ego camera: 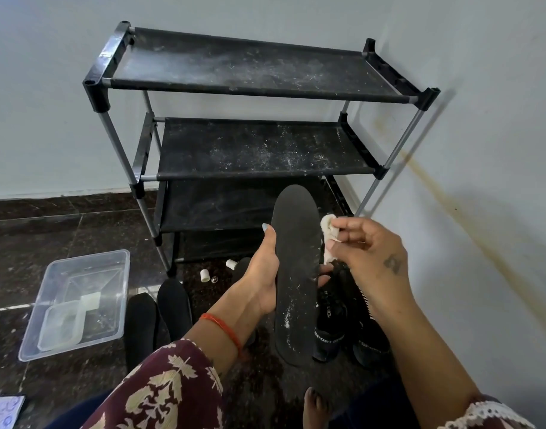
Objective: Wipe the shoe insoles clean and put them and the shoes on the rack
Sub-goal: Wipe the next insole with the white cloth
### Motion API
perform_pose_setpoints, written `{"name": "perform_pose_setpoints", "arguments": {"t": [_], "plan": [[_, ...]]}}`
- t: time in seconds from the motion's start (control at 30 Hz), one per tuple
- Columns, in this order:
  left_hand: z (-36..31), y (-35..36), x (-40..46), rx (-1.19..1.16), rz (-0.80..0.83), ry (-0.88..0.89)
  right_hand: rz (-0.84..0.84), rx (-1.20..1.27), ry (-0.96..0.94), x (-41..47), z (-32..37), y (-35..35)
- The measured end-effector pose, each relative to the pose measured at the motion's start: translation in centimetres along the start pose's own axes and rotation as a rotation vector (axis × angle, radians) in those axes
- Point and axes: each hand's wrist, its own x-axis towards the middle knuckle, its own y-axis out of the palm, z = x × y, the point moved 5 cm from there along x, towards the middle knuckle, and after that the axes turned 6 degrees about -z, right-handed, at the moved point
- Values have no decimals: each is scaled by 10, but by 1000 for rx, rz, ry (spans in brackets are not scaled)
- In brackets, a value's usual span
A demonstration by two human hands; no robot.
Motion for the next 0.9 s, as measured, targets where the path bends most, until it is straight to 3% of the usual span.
{"name": "perform_pose_setpoints", "arguments": {"t": [0.2, 0.27, 0.57, 0.67, 0.73, 0.77, 0.83, 0.9], "plan": [[-4, -1, 3, 65, 28, 109, 190, -416, -77, 10, -17, 39], [-4, -3, 4, 77, 37, 120, 214, -442, -66, 16, -19, 44], [6, 3, 4, 89, 106, 53, 126, -273, -145, 17, -20, 46], [5, 2, 4, 71, 106, 25, 209, -66, 33, 18, -18, 44], [3, 0, 6, 53, 88, 33, 177, 112, 150, 25, -15, 34], [2, -1, 7, 42, 82, 36, 123, 94, 123, 31, -13, 27], [1, -2, 8, 14, 73, 39, 64, -174, -45, 38, -10, 18], [3, -2, 8, -8, 85, 35, 125, -413, -177, 33, -9, 26]]}}
